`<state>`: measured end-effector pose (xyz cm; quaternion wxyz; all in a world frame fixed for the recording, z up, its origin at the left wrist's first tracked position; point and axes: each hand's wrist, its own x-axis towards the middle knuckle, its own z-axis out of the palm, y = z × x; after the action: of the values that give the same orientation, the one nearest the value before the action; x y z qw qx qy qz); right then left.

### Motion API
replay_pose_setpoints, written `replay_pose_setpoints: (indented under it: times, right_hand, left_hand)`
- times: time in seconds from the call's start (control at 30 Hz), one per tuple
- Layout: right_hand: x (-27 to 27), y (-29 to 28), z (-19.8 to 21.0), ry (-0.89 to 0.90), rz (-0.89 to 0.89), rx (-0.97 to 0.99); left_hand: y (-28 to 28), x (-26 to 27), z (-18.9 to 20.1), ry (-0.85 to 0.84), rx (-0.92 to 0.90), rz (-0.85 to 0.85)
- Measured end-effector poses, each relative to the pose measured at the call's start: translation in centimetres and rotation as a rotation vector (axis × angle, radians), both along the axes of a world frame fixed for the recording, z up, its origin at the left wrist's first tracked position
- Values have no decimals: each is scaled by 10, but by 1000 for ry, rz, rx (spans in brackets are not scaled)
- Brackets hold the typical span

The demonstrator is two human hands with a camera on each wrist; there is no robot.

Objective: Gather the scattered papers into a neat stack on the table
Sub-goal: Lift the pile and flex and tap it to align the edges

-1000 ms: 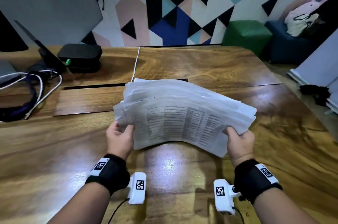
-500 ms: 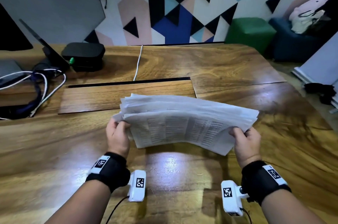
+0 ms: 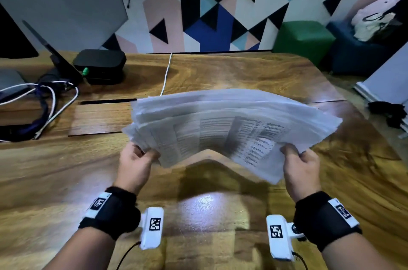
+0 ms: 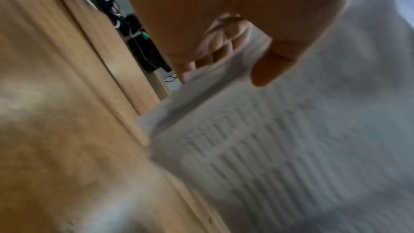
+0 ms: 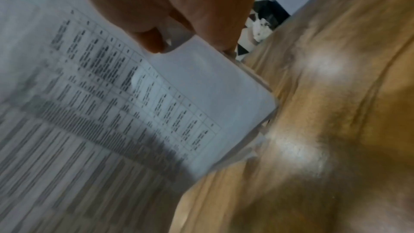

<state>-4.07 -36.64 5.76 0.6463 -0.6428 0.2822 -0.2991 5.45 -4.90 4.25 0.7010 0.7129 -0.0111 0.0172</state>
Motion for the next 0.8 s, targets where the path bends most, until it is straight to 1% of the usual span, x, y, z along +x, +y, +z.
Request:
replay_pose_setpoints:
  times: [0.07, 0.13, 0.2, 0.23, 0.3, 0.37, 0.4, 0.47, 0.53, 0.63, 0.7, 0.8]
  right_hand:
    - [3, -7, 6, -16, -33, 46]
    - [7, -13, 13, -13, -14, 25]
    - [10, -19, 15, -14, 30, -4]
    - [12, -21, 14, -6, 50, 4]
    - [16, -23, 12, 11, 76, 25]
    - [17, -25, 8, 37, 96, -3]
    - [16, -24, 7, 52, 109, -36]
    - [14, -18, 5, 45, 108, -106]
    - [11, -10, 7, 22, 71, -151]
    - [6, 0, 8, 6, 48, -196]
    - [3, 6, 4, 36, 38, -198]
    - [-4, 11, -21, 124, 90, -174]
  left_hand:
    - [9, 1, 0, 122, 33, -79]
    - [14, -1, -3, 193, -5, -138]
    - [15, -2, -8, 190, -13, -218]
    - [15, -2, -8, 200, -18, -219]
    - [15, 1, -14, 199, 36, -219]
    - [9, 0, -12, 130, 105, -221]
    - [6, -1, -10, 88, 108, -203]
    - [1, 2, -7, 48, 53, -89]
    - [-2, 6, -5, 11, -17, 28]
    - [-9, 3, -11, -26, -47, 124]
    - [-15, -4, -24, 4, -49, 149]
    - [-20, -17, -47, 136, -10, 120]
